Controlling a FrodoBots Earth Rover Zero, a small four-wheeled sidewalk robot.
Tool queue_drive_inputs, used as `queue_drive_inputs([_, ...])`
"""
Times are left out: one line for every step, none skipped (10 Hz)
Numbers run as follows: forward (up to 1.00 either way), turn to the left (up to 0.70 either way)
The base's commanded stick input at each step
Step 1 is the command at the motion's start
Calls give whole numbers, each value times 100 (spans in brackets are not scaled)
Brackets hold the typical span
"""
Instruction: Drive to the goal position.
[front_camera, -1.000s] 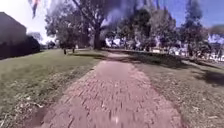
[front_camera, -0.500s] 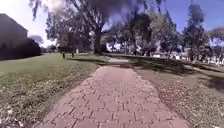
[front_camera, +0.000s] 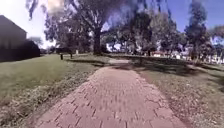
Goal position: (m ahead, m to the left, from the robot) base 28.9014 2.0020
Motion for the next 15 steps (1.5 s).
queue_drive_inputs([70,0])
queue_drive_inputs([70,0])
queue_drive_inputs([70,0])
queue_drive_inputs([70,0])
queue_drive_inputs([70,0])
queue_drive_inputs([70,0])
queue_drive_inputs([70,0])
queue_drive_inputs([70,0])
queue_drive_inputs([70,0])
queue_drive_inputs([70,0])
queue_drive_inputs([70,0])
queue_drive_inputs([70,0])
queue_drive_inputs([70,0])
queue_drive_inputs([70,0])
queue_drive_inputs([70,0])
